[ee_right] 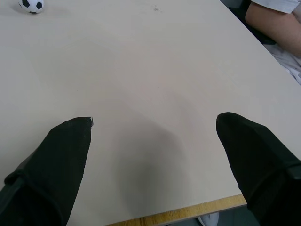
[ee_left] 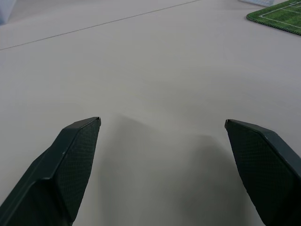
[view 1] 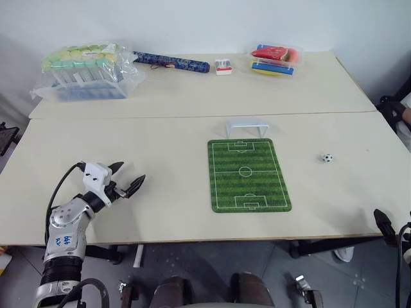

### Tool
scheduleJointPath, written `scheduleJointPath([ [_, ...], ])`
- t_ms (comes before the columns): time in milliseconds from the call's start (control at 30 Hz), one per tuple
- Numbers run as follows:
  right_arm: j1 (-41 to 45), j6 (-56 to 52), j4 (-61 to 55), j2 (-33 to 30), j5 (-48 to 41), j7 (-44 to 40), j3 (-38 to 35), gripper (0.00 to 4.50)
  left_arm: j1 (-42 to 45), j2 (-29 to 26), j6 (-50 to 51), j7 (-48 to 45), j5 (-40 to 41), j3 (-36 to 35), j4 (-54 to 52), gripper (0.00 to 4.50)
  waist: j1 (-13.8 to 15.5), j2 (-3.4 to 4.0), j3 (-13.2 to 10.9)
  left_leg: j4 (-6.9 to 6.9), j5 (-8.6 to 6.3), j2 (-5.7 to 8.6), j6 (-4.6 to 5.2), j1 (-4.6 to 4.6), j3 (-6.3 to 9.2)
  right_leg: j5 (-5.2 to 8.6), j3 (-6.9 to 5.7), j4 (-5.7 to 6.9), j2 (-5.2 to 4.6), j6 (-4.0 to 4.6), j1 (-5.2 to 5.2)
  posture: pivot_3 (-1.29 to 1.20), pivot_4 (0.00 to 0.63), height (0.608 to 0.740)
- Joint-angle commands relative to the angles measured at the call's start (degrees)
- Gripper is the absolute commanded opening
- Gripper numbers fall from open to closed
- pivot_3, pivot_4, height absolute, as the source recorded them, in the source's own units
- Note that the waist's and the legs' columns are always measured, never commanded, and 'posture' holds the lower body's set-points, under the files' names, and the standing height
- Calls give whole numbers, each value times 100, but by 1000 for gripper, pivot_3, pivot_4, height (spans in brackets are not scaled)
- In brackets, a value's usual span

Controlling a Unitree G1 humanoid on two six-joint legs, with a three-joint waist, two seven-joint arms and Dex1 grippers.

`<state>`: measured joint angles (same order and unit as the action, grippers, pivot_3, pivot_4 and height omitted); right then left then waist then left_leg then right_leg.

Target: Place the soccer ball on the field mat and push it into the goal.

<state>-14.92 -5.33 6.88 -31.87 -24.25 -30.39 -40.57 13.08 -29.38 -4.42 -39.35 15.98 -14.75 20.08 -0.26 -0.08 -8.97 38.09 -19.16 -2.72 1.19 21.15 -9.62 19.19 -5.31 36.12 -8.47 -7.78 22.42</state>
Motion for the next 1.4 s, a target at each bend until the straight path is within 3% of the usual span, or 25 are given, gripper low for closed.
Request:
scheduleJointPath([
  [33,-32,-29,-22,-161,-60,-85,-85,4442,-201,-117,51,-78,15,-8,-248,4500,-1,0,0,0,0,0,0,0,0,0,0,0,0,0,0,0,150,740],
  [233,473,-431,-204,-536,-239,14,-151,4442,-119,-46,499,151,205,-99,-589,4500,-16,0,0,3,-1,0,1,1,-1,0,2,-1,-1,0,0,0,150,740],
  [400,1362,-1069,-130,-909,-236,-52,333,4442,98,23,1013,197,289,67,-917,4500,-25,-8,-2,7,-1,-2,2,1,3,0,0,14,-1,0,4,0,150,740],
  [500,1910,-914,183,-1000,37,-84,717,4442,145,94,1084,-77,413,240,-1193,4500,-22,-11,-3,12,-2,-1,1,5,7,-1,-3,41,-1,-1,3,0,150,740],
  [633,3051,-976,1127,-1098,399,-268,1516,4442,162,189,863,-297,333,476,-1389,4500,-9,-13,-4,14,-2,3,2,10,8,-4,-7,40,0,-7,3,0,150,740],
  [833,4210,-450,2737,-1023,748,-445,1997,4442,-204,225,1110,-129,417,445,-1991,4500,-35,-14,-5,14,-2,2,2,16,15,-4,-18,39,0,-8,3,0,150,740],
  [1267,5337,-13,4778,-713,1107,-807,2498,4442,-825,286,1294,250,458,293,-2605,4500,-151,-17,-6,20,-2,0,3,22,28,-5,-33,37,-5,-9,-3,0,150,740],
  [1400,5522,157,5104,-708,1174,-846,2492,3566,-782,286,1255,275,447,279,-2572,4500,-168,-17,-7,19,-2,-3,2,22,28,-5,-35,37,-4,-9,-4,0,150,740],
])
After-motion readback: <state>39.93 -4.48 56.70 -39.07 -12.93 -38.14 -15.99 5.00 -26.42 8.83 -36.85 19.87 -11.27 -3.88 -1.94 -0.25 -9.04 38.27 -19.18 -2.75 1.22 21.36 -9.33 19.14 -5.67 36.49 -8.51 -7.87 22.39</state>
